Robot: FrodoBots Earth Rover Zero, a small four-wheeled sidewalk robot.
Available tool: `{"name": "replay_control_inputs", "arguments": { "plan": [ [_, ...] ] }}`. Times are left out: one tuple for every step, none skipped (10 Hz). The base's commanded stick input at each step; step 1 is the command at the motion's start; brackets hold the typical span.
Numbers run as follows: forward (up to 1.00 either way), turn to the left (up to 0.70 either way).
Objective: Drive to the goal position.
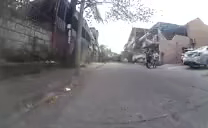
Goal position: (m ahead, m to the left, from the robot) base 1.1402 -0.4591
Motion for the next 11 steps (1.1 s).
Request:
{"name": "replay_control_inputs", "arguments": {
  "plan": [
    [1.00, 0.00],
    [1.00, 0.00],
    [1.00, 0.00],
    [1.00, 0.00],
    [1.00, 0.00],
    [1.00, 0.00],
    [1.00, 0.00],
    [1.00, 0.00],
    [0.99, 0.00],
    [0.74, 0.00],
    [0.48, 0.00]
  ]
}}
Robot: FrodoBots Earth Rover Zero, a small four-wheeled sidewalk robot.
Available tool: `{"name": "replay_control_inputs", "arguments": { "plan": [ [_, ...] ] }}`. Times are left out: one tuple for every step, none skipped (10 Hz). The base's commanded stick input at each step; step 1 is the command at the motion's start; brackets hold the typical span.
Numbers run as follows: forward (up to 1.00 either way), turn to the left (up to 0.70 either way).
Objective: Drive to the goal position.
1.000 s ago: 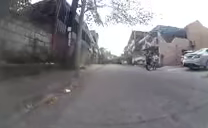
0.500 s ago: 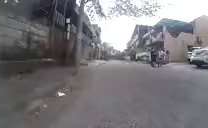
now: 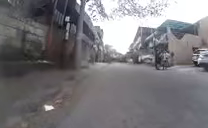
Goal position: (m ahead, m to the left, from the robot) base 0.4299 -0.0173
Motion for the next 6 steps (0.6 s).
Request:
{"name": "replay_control_inputs", "arguments": {
  "plan": [
    [0.23, 0.00],
    [0.00, 0.00],
    [0.00, 0.00],
    [0.00, 0.00],
    [0.00, 0.00],
    [0.00, 0.00]
  ]
}}
